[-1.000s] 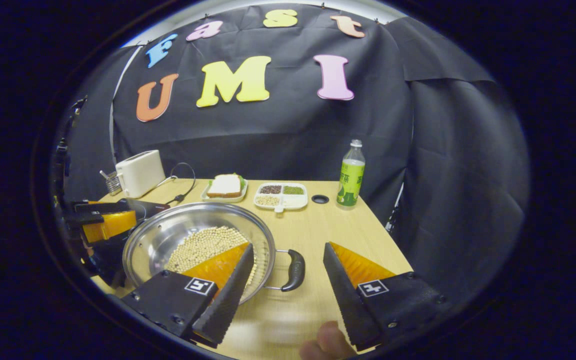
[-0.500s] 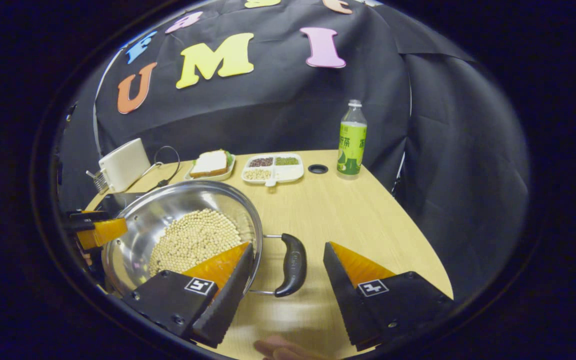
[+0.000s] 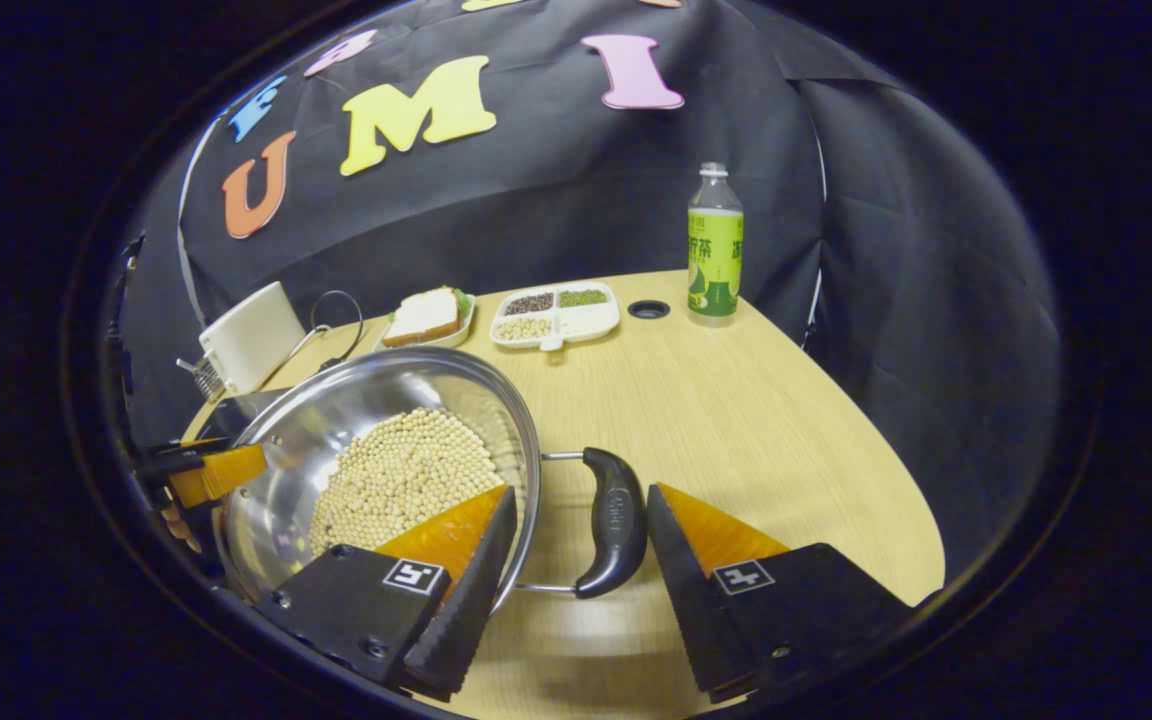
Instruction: First push the handle of the pot to place it horizontally, then grasp the pot with both hands and set it on the induction cooktop.
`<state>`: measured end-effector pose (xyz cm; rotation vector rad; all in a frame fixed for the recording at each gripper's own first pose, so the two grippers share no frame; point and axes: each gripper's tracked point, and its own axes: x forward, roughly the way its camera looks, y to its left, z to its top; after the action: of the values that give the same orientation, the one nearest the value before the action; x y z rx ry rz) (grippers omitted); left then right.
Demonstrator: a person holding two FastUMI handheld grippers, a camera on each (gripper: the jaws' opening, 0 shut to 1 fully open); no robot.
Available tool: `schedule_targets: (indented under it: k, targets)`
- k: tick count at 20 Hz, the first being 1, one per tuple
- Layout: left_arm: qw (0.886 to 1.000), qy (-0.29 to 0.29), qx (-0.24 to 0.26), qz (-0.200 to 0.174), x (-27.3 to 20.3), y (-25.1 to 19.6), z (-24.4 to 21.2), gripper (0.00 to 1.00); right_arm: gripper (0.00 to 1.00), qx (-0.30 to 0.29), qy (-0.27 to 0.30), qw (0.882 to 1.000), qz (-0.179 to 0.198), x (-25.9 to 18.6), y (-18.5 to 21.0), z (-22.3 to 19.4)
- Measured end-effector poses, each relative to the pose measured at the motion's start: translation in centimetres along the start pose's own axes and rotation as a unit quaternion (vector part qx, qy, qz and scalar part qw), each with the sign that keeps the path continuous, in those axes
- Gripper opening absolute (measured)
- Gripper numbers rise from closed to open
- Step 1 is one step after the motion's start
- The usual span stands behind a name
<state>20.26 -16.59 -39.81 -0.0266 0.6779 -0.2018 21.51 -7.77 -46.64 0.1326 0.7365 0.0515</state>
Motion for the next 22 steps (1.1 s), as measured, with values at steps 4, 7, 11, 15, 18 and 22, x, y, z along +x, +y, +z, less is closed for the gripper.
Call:
schedule_targets:
  k: [4,7,11,15,18,22]
  targets:
    - [1.000,0.001,-0.005,0.002,-0.2,0.0,0.0,0.62,0.70,0.012,-0.001,1.000,-0.027,0.0,-0.2,0.2]
    - [1.000,0.004,-0.006,0.002,-0.7,-0.1,-0.3,0.58,0.66,0.008,0.002,0.999,-0.037,-0.3,-0.2,0.0]
    - [1.000,-0.002,-0.005,-0.003,-2.5,-0.2,-0.2,0.58,0.65,0.011,0.004,0.999,-0.040,-2.0,-0.1,-0.2]
    - [1.000,-0.026,-0.006,-0.001,-5.0,0.3,1.2,0.57,0.64,0.007,-0.017,0.999,-0.039,-4.9,0.8,1.1]
    - [0.999,-0.049,-0.009,0.001,-7.4,1.2,2.6,0.57,0.65,-0.004,-0.038,0.999,-0.037,-7.4,2.2,2.5]
    - [0.997,-0.079,-0.016,0.011,-10.1,3.4,4.3,0.57,0.65,-0.024,-0.075,0.996,-0.031,-10.0,5.1,4.6]
